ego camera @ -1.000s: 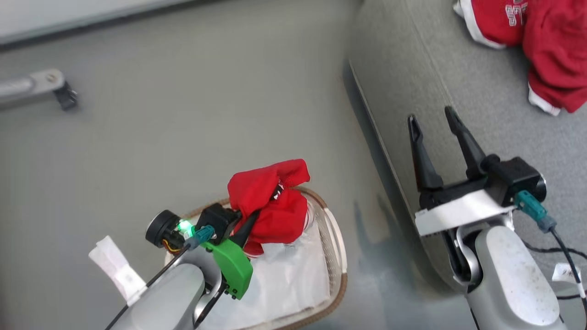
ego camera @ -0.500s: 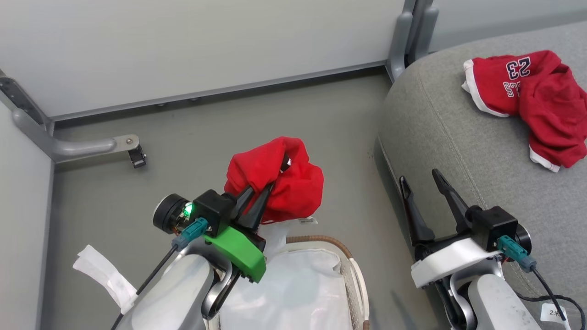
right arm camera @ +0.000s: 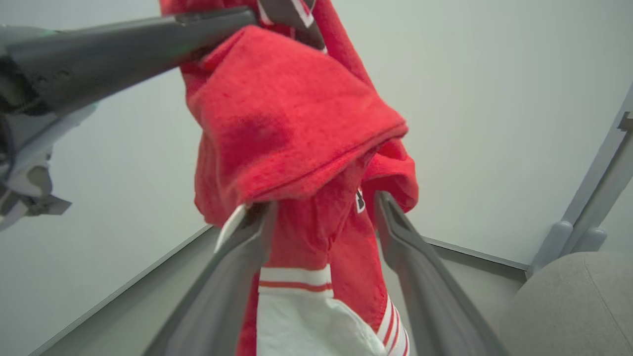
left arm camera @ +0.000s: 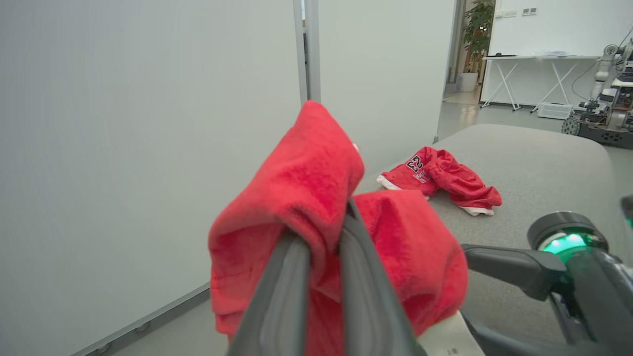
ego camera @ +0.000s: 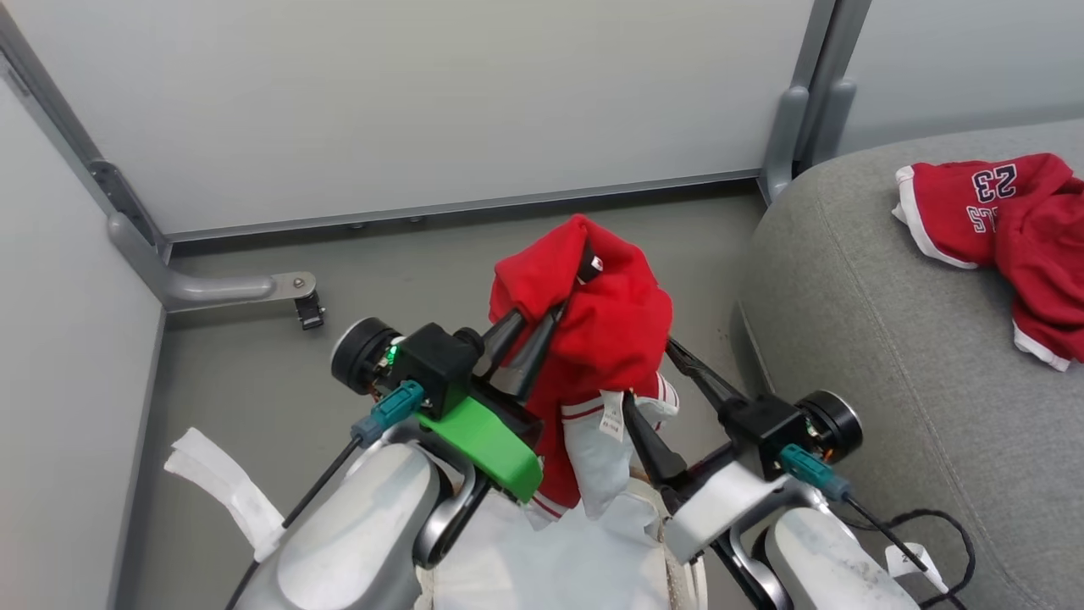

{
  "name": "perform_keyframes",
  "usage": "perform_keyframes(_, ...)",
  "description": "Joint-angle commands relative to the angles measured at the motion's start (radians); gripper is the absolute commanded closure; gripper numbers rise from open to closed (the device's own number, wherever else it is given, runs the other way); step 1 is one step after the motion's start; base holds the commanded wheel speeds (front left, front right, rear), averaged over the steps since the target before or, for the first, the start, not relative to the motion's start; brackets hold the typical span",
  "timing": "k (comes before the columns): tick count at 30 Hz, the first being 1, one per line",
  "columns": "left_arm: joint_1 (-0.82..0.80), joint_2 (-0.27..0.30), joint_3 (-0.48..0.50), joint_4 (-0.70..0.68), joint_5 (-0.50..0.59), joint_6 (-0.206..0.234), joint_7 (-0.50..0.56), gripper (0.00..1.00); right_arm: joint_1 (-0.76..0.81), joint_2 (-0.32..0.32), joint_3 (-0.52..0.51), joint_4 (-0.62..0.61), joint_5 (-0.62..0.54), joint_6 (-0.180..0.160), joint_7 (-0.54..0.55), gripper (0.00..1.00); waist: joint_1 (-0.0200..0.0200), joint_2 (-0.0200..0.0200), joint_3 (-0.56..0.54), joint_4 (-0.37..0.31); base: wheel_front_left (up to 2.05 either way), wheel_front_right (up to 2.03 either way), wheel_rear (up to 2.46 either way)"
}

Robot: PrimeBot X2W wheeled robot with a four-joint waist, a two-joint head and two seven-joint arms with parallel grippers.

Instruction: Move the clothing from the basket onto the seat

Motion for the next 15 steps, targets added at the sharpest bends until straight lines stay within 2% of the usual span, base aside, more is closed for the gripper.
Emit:
perform_keyframes(1, -0.017, -0.010, -0.009, -0.010, -0.006, -0.003, -0.004, 1.00, -0.031, -0.004, 0.015, 0.025, -0.014, -0.001, -0.005, 0.00, 0.0001, 0.0000, -0.002, 0.027, 0.00, 0.00, 0.00)
perform_keyframes(8, -0.036, -0.041, -0.083, -0.017, -0.029, -0.003, -0.004, 1.00, -0.142, -0.004, 0.055, 0.168, -0.038, -0.001, -0.005, 0.00, 0.0001, 0.0000, -0.003, 0.098, 0.00, 0.00, 0.00)
perform_keyframes(12, -0.043, -0.055, -0.136, -0.022, -0.059, -0.003, -0.004, 1.00, -0.189, -0.004, 0.079, 0.246, 0.003, -0.001, -0.005, 0.00, 0.0001, 0.0000, -0.006, 0.140, 0.00, 0.00, 0.00)
perform_keyframes(13, -0.043, -0.057, -0.144, -0.022, -0.063, -0.003, -0.004, 1.00, -0.195, -0.004, 0.085, 0.253, 0.014, -0.001, -0.005, 0.55, 0.0001, 0.0000, -0.007, 0.147, 0.00, 0.00, 0.00)
perform_keyframes(14, -0.045, -0.056, -0.151, -0.020, -0.068, -0.003, -0.004, 1.00, -0.197, -0.004, 0.092, 0.265, 0.031, -0.001, -0.005, 1.00, 0.0001, 0.0000, -0.008, 0.154, 0.00, 0.00, 0.00)
perform_keyframes(15, -0.045, -0.056, -0.154, -0.017, -0.073, -0.003, -0.004, 1.00, -0.200, -0.004, 0.091, 0.266, 0.046, -0.001, -0.005, 1.00, 0.0001, 0.0000, -0.008, 0.159, 0.00, 0.00, 0.00)
